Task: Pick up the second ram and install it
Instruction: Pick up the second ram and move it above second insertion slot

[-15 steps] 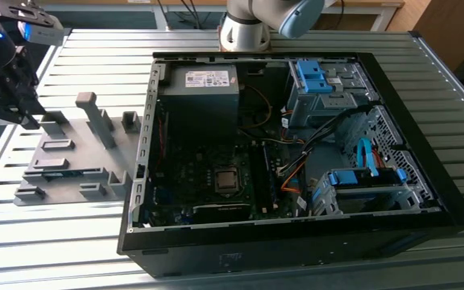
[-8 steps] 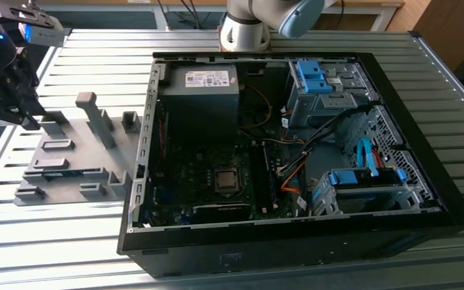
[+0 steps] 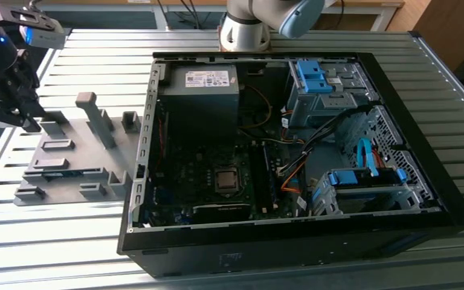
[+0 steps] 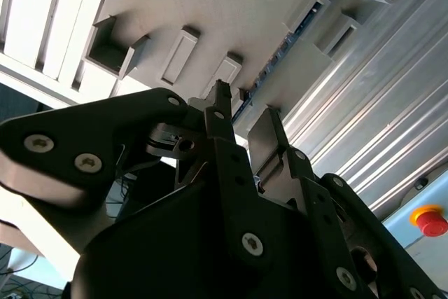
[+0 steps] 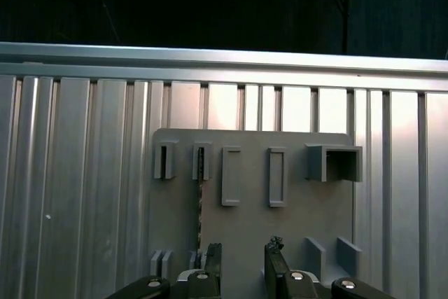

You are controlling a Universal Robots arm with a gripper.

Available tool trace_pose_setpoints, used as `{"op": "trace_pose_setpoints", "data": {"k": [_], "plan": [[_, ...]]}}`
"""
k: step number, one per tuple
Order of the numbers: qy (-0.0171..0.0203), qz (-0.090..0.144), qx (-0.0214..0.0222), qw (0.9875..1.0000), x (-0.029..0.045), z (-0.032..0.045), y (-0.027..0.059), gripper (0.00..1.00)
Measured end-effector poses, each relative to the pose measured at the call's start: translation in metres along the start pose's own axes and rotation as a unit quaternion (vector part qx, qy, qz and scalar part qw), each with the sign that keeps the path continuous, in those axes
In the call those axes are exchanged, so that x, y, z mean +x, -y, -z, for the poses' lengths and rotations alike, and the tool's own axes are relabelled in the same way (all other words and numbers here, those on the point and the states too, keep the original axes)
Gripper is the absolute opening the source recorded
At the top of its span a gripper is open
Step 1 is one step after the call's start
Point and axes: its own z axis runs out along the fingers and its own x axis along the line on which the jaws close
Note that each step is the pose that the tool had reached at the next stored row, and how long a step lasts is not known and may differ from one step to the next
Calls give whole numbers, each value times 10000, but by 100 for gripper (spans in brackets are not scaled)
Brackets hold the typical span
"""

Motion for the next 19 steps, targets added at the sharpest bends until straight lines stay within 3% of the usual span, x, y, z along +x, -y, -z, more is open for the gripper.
{"op": "trace_pose_setpoints", "data": {"k": [15,19], "plan": [[0,-1,0,10000,108,-129,-6,38],[26,1,0,10000,113,-152,-7,38]]}}
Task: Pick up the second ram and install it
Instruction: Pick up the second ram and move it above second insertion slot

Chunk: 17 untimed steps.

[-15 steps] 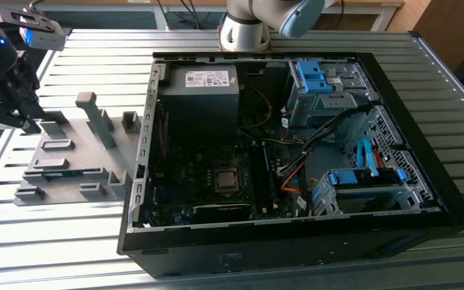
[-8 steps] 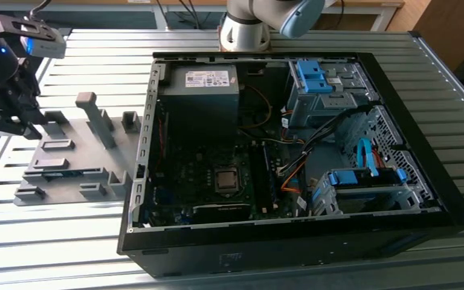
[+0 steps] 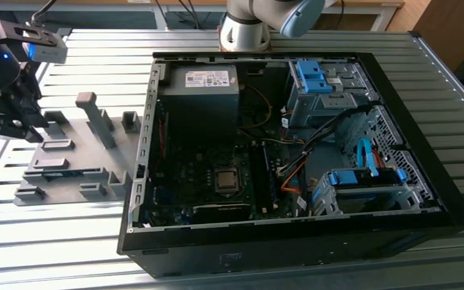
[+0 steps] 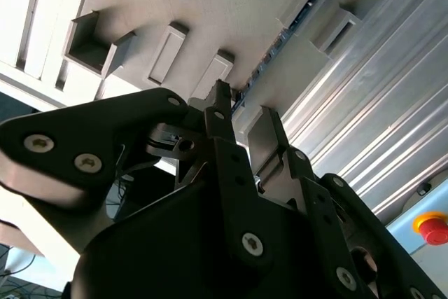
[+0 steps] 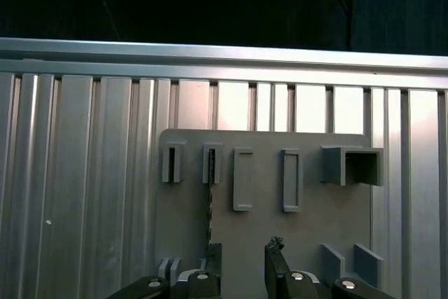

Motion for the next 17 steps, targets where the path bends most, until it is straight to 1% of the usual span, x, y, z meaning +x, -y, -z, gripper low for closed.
{"op": "trace_pose_setpoints", "data": {"k": [2,3,10,17], "plan": [[23,0,0,10000,4,-8,-1,38],[28,0,2,10000,6,-13,-1,38],[29,3,0,10000,32,-60,-8,38],[28,9,0,10000,59,-140,-10,38]]}}
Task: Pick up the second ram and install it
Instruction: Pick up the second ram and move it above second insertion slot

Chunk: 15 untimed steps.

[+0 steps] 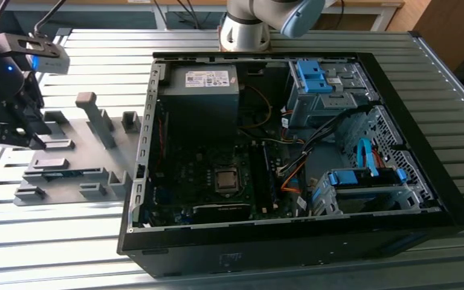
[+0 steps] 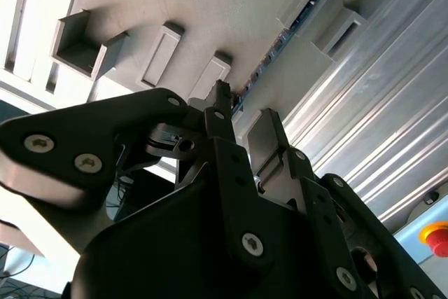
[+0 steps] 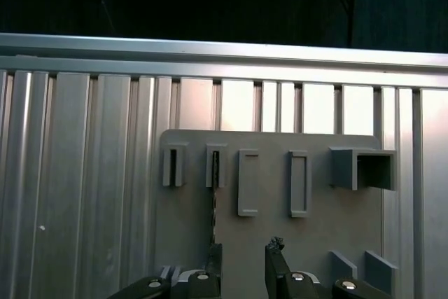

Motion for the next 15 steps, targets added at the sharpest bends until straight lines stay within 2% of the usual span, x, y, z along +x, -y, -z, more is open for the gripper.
{"op": "trace_pose_setpoints", "data": {"k": [7,15], "plan": [[1,1,1,10000,15,-87,3,38],[1,1,1,10000,17,-106,3,38]]}}
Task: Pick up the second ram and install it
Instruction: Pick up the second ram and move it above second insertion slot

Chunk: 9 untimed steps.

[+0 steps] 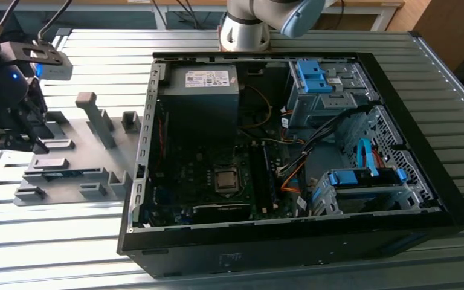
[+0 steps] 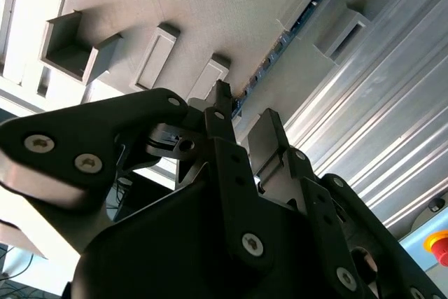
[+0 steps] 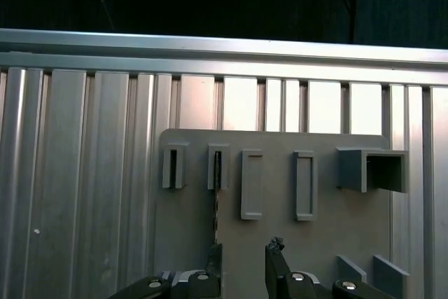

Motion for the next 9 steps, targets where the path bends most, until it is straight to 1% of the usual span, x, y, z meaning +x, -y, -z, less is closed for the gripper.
{"op": "trace_pose_setpoints", "data": {"k": [9], "plan": [[0,0,0,10000,28,-32,1,38]]}}
